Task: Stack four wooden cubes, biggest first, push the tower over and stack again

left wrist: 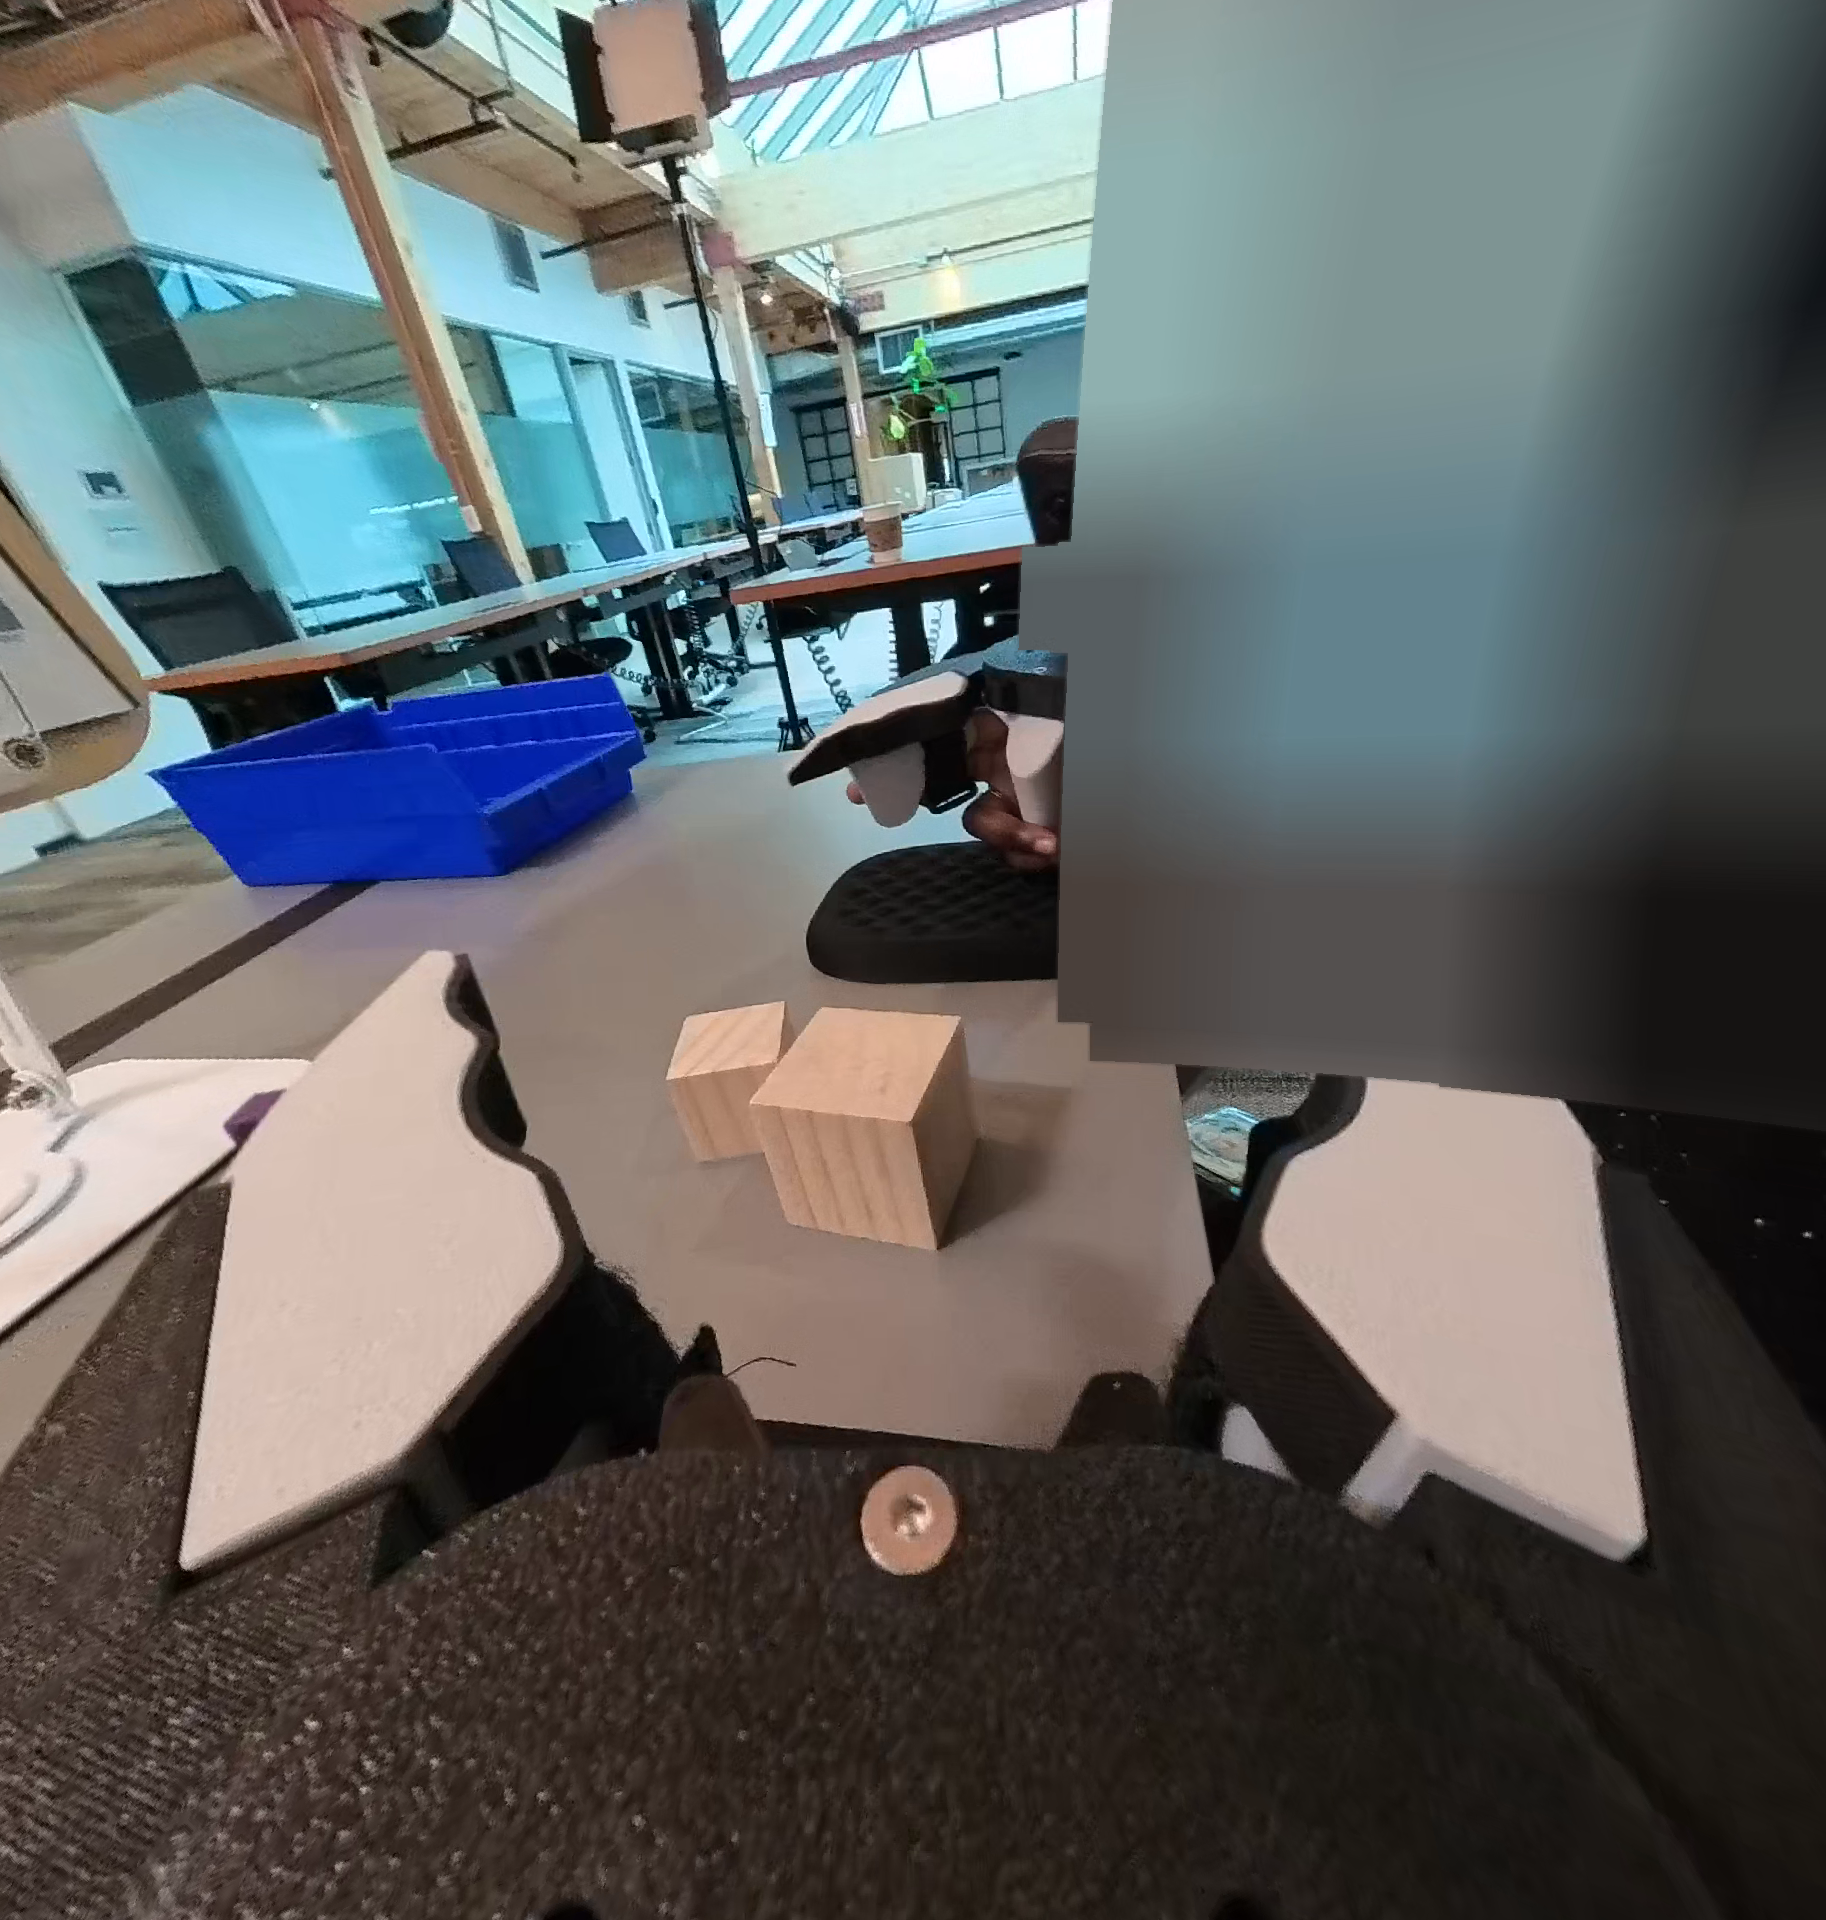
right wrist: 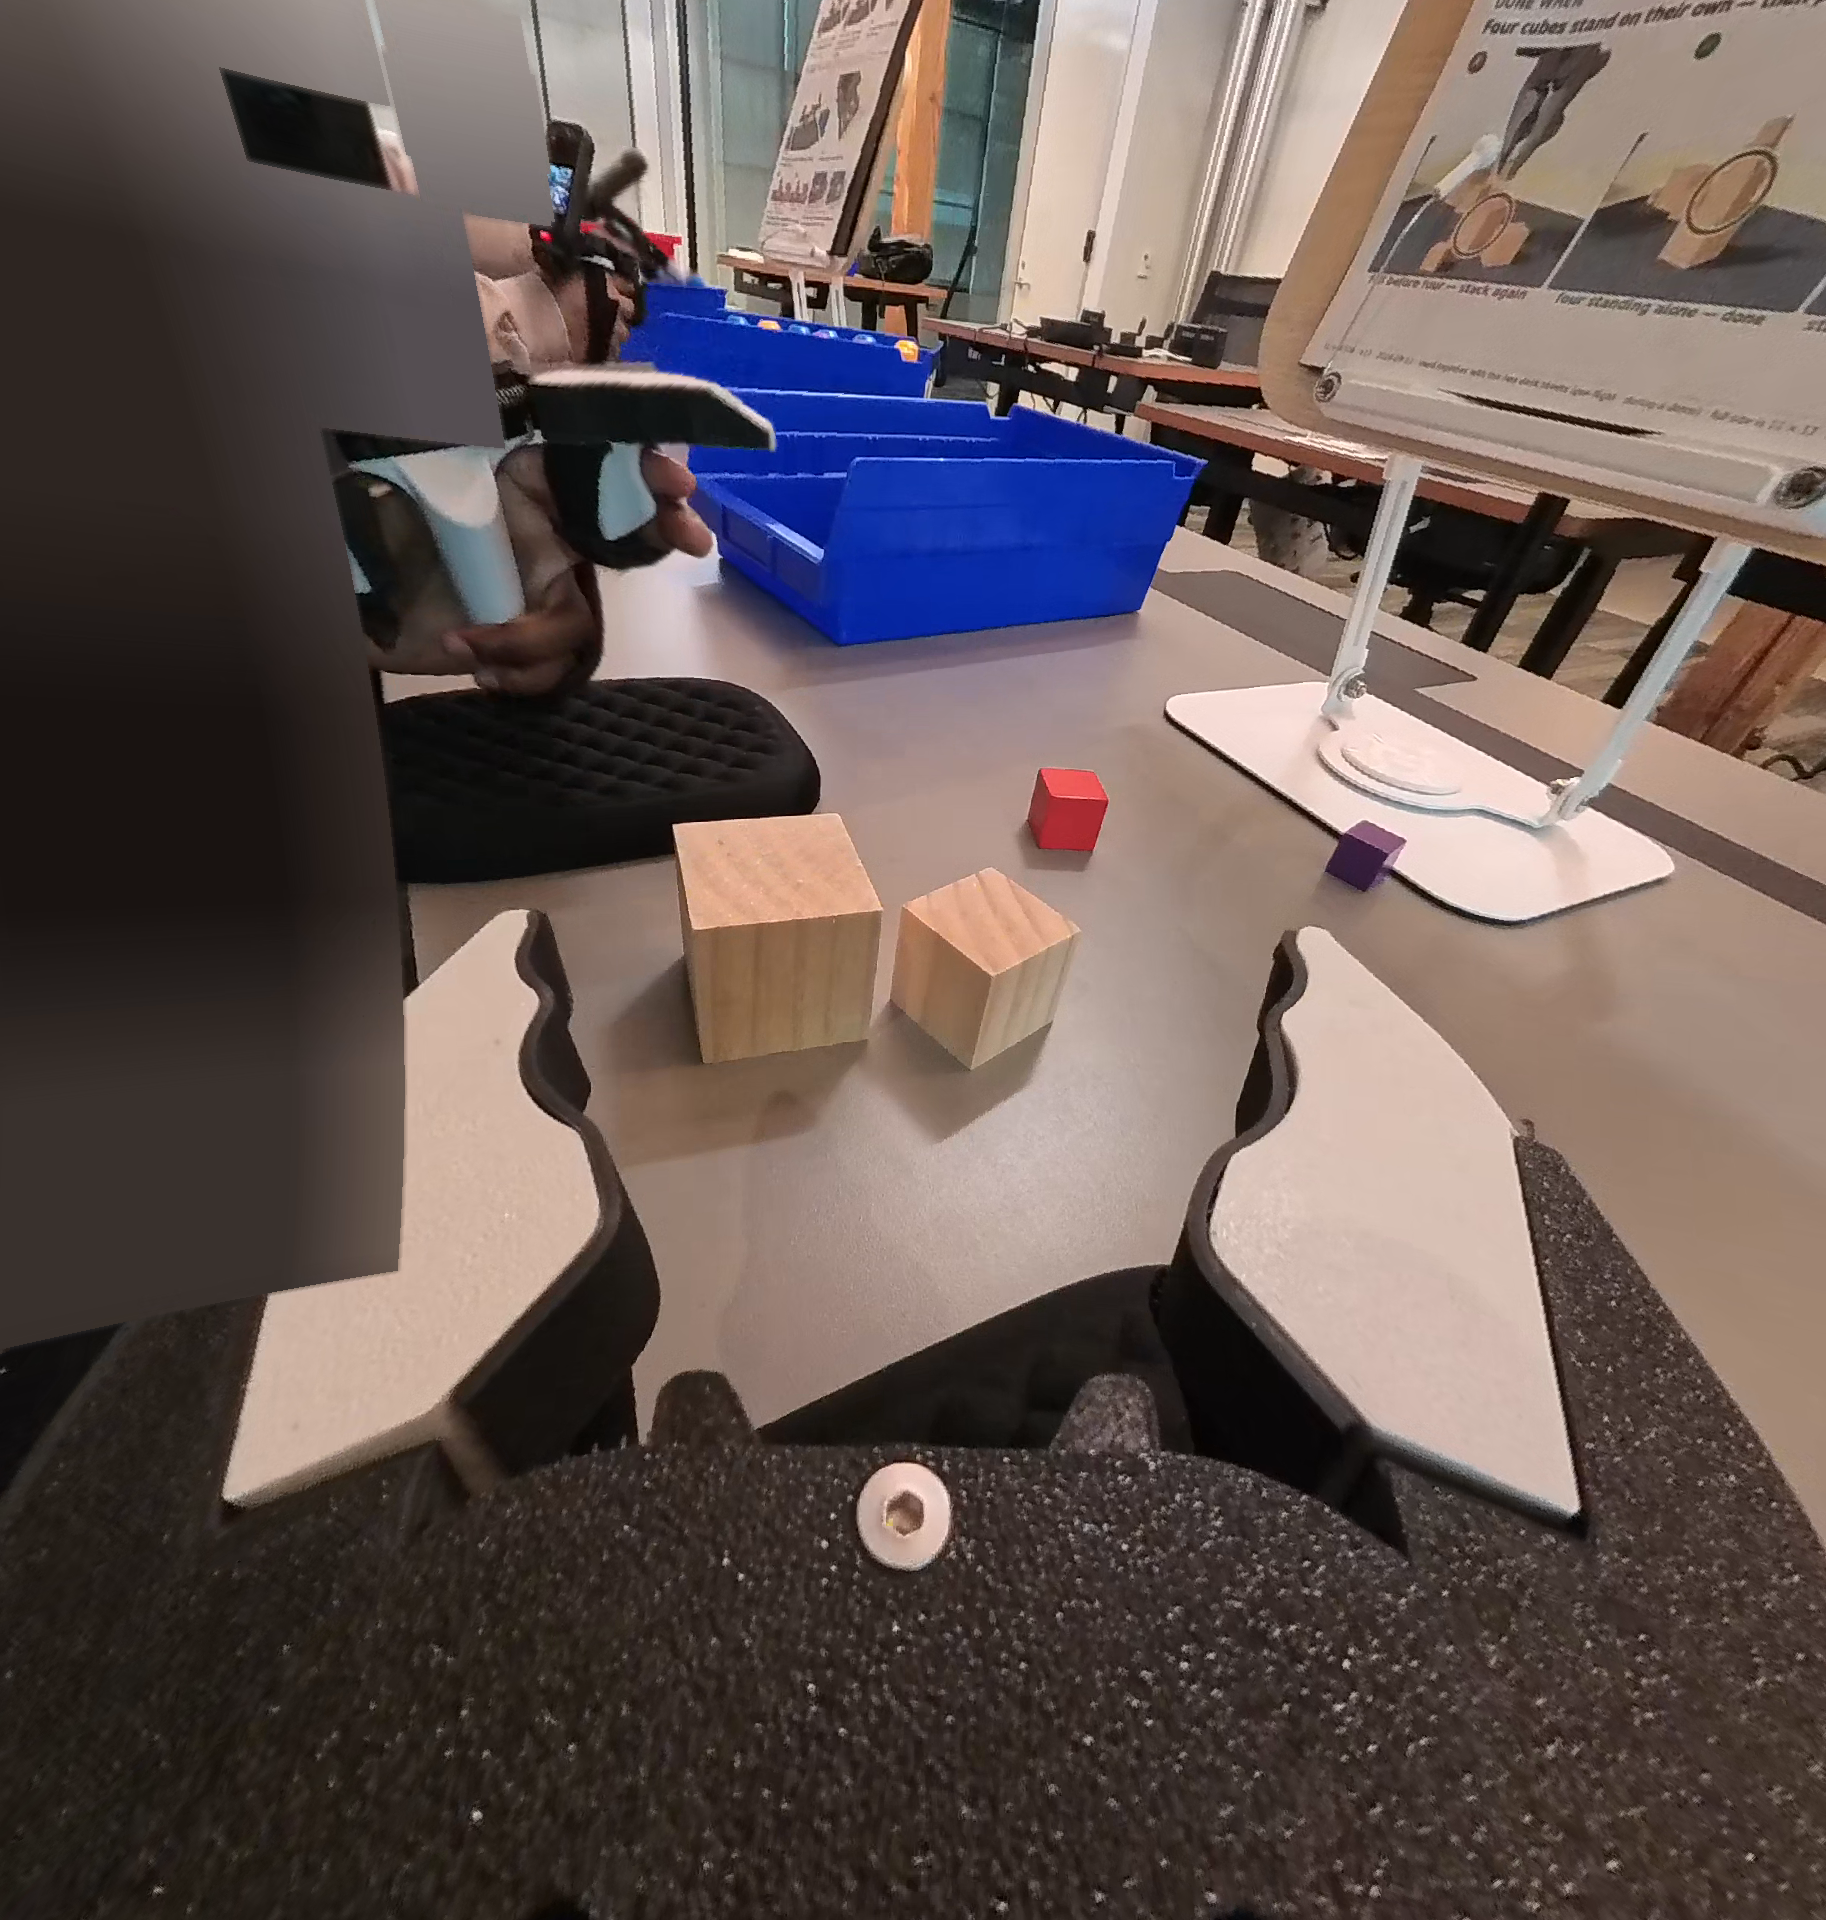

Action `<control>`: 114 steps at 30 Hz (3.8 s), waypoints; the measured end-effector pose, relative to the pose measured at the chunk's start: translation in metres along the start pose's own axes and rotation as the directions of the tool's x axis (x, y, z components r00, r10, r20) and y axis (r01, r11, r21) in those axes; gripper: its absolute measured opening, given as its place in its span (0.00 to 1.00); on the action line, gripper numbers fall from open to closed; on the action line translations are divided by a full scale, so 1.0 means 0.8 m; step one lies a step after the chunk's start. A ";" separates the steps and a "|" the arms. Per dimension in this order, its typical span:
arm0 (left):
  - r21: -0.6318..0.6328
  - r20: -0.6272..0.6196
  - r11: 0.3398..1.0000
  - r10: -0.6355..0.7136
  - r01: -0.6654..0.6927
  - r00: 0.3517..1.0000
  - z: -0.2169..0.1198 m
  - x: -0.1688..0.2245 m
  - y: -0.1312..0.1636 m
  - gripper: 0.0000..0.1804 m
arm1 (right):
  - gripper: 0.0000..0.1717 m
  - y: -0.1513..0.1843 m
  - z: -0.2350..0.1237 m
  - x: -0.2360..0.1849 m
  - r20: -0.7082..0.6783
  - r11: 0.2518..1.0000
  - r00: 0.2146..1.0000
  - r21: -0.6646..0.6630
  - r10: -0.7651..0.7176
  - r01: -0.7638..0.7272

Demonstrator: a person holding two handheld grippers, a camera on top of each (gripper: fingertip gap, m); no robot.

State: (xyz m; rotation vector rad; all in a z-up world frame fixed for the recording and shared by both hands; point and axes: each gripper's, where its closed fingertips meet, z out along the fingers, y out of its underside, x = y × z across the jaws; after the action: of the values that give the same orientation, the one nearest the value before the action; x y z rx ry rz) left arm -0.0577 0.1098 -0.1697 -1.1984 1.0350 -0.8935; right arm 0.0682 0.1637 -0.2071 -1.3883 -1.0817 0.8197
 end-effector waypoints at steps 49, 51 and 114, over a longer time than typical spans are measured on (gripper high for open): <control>-0.043 -0.063 0.999 -0.014 0.011 0.998 0.003 0.003 0.026 0.81 | 0.35 0.058 0.101 -0.101 0.488 0.365 0.872 -0.817 0.024 0.447; -0.043 -0.064 0.999 -0.015 0.012 0.998 0.003 0.003 0.026 0.81 | 0.35 0.062 0.103 -0.099 0.487 0.365 0.873 -0.817 0.025 0.445; -0.057 -0.037 0.998 -0.033 0.031 0.999 0.004 -0.002 0.029 0.78 | 0.25 0.010 0.099 -0.089 0.438 0.499 0.899 -0.773 -0.029 0.392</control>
State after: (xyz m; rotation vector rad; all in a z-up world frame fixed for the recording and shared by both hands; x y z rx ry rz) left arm -0.0546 0.1158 -0.1922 -1.2525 1.0805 -0.9207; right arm -0.0280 0.1251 -0.2323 -1.8688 -2.1188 0.3217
